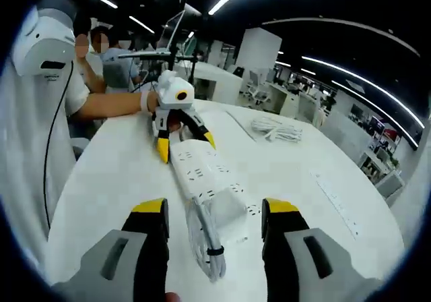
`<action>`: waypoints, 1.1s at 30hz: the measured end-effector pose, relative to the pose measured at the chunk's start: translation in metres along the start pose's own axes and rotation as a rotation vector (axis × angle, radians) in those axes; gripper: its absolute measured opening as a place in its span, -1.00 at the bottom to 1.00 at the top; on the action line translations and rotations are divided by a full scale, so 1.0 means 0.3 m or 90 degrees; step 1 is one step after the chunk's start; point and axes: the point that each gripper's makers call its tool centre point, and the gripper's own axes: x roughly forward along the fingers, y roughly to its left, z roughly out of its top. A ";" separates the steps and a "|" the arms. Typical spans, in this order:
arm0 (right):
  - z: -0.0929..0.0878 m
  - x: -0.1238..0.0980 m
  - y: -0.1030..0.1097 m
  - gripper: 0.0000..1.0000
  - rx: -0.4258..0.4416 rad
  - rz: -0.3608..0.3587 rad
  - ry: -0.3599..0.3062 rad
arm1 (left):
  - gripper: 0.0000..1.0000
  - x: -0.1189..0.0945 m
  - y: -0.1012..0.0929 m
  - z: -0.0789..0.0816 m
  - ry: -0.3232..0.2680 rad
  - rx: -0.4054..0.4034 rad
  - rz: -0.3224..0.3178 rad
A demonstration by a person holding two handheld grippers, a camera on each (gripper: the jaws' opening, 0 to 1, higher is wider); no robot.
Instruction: Straighten the power strip on the desk, plug the charger into it
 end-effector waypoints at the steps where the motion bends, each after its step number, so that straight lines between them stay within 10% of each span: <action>1: -0.002 0.012 -0.016 0.04 0.009 0.004 -0.022 | 0.36 0.000 -0.001 0.000 -0.001 0.000 0.000; 15: -0.034 0.086 -0.001 -0.28 0.015 0.121 -0.097 | 0.36 -0.001 -0.008 0.003 -0.006 0.002 -0.002; 33: -0.039 0.050 0.051 -0.30 0.078 0.080 -0.098 | 0.36 0.012 -0.027 0.007 -0.013 0.015 -0.037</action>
